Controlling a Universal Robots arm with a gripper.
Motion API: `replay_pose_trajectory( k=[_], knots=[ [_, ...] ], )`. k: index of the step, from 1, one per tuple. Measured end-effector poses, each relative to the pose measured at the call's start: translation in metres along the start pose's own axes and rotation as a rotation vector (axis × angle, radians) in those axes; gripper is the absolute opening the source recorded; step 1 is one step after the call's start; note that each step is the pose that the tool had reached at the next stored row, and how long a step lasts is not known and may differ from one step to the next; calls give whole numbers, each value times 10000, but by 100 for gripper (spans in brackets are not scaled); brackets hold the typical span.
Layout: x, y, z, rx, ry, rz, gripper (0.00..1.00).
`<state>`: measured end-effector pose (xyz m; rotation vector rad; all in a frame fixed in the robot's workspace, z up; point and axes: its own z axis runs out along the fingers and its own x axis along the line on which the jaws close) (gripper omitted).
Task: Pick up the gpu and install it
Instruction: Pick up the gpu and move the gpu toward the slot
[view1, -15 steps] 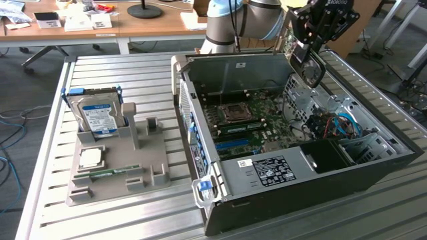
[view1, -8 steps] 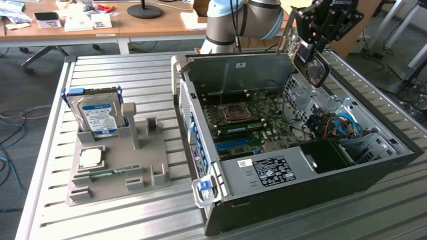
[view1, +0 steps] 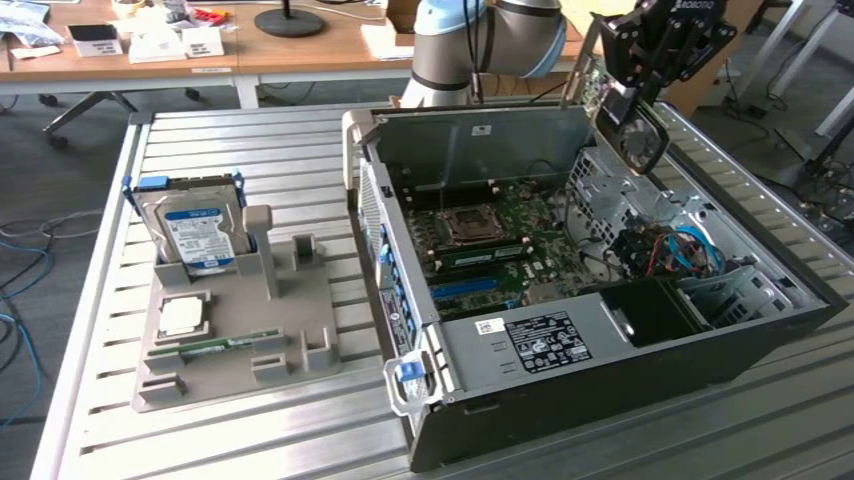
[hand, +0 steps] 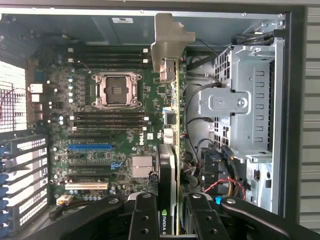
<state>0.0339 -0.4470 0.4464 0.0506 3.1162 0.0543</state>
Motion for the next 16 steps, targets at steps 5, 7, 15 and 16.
replay_pose_trajectory(
  k=[5, 7, 15, 16],
  knots=[
    [-41, 2, 1, 1, 0, 0, 27],
    [-42, 1, 1, 0, 0, 0, 27],
    [-63, 2, 2, 0, 0, 0, 27],
    [-67, 2, 2, 0, 0, 0, 27]
  ],
)
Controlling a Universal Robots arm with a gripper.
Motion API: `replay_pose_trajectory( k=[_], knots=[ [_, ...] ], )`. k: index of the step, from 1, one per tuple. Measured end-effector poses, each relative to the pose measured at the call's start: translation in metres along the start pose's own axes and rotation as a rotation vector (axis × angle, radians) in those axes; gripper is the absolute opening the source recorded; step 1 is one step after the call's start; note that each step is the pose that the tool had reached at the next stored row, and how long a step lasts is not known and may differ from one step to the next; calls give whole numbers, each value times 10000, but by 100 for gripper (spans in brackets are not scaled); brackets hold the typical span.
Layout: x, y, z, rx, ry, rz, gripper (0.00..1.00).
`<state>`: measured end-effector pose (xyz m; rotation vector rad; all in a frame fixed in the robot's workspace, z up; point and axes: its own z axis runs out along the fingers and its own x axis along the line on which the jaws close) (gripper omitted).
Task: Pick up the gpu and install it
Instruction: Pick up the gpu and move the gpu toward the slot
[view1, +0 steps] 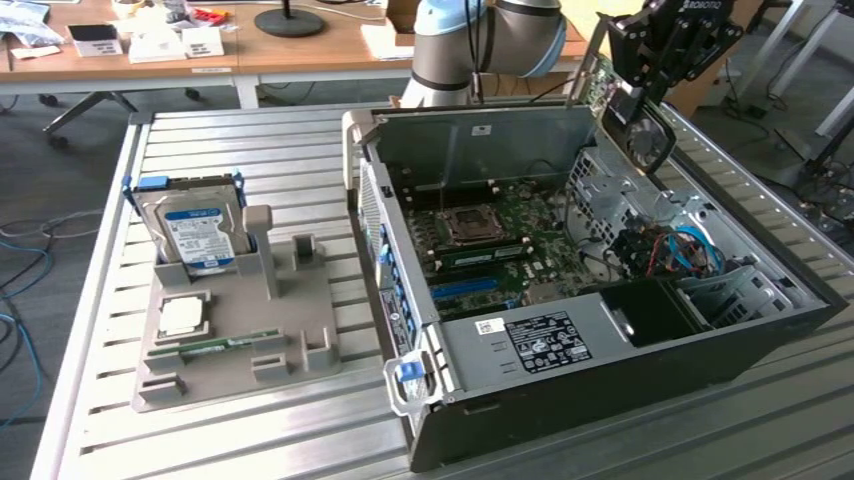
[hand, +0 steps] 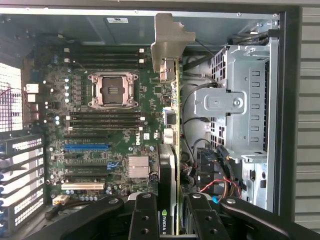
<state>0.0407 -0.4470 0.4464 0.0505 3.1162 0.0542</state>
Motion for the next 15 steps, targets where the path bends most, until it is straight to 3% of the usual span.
replay_pose_trajectory(
  k=[15],
  knots=[
    [-70, 2, 2, -1, 0, 1, 27]
  ],
)
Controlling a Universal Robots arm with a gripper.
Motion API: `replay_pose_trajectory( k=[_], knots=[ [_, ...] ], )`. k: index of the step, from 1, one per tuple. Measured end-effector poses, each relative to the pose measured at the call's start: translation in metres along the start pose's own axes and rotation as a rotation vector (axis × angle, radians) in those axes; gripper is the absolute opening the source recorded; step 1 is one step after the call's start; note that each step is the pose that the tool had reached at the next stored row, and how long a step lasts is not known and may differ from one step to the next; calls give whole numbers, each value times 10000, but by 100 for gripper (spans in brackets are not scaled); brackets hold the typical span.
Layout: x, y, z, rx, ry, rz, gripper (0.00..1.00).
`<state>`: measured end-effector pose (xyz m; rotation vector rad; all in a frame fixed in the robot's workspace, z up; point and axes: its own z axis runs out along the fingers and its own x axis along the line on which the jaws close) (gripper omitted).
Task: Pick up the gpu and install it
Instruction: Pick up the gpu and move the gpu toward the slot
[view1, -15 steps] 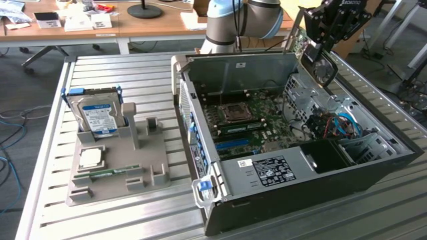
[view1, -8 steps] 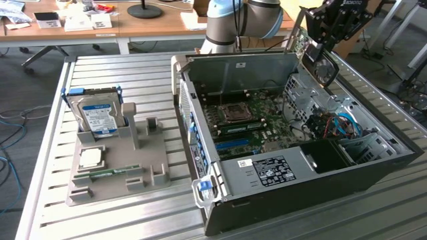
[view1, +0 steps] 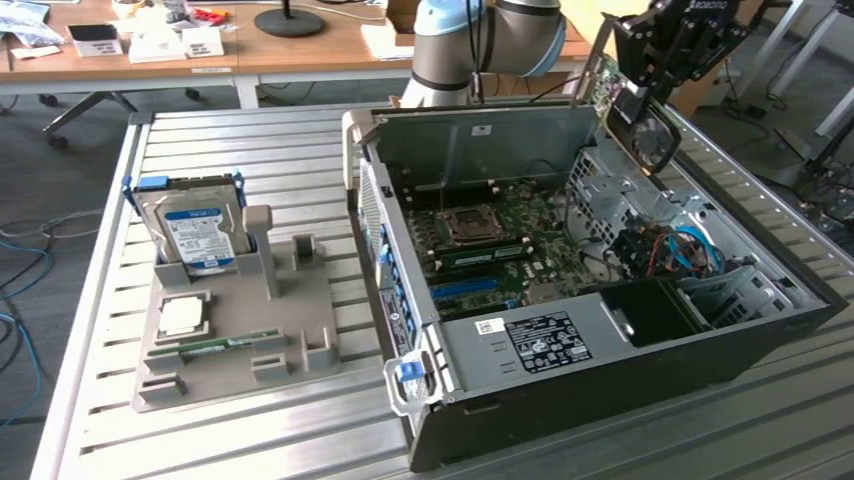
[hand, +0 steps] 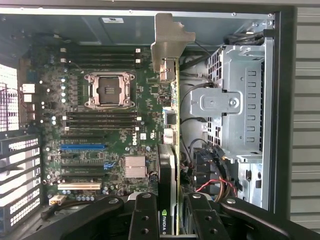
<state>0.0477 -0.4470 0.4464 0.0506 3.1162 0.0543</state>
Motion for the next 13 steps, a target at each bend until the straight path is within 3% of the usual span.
replay_pose_trajectory(
  k=[13],
  knots=[
    [-68, 2, 1, 1, 0, -1, 27]
  ],
)
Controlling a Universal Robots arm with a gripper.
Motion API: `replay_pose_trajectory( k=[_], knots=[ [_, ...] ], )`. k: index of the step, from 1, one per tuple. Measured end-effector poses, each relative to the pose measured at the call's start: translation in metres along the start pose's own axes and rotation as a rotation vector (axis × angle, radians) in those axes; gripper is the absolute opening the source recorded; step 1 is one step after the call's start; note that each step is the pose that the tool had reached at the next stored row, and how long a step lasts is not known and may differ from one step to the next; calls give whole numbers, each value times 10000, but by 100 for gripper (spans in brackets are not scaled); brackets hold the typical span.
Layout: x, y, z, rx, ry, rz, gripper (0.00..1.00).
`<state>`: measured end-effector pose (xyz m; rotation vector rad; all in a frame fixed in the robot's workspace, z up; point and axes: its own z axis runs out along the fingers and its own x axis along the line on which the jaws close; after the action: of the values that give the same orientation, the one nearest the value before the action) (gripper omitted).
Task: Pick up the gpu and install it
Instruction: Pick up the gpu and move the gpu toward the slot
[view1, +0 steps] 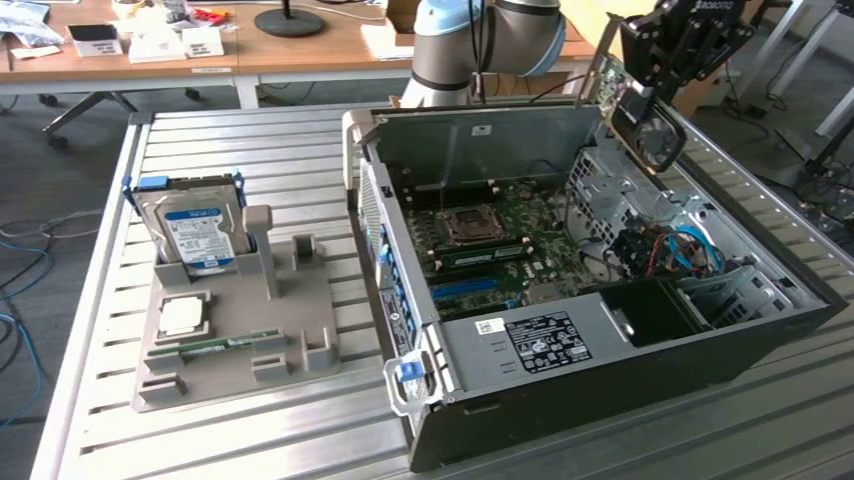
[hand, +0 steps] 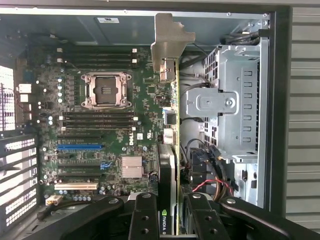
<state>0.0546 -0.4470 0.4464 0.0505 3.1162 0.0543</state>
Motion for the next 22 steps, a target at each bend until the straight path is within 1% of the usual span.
replay_pose_trajectory(
  k=[22],
  knots=[
    [-126, 4, 3, 0, 0, 1, 27]
  ],
)
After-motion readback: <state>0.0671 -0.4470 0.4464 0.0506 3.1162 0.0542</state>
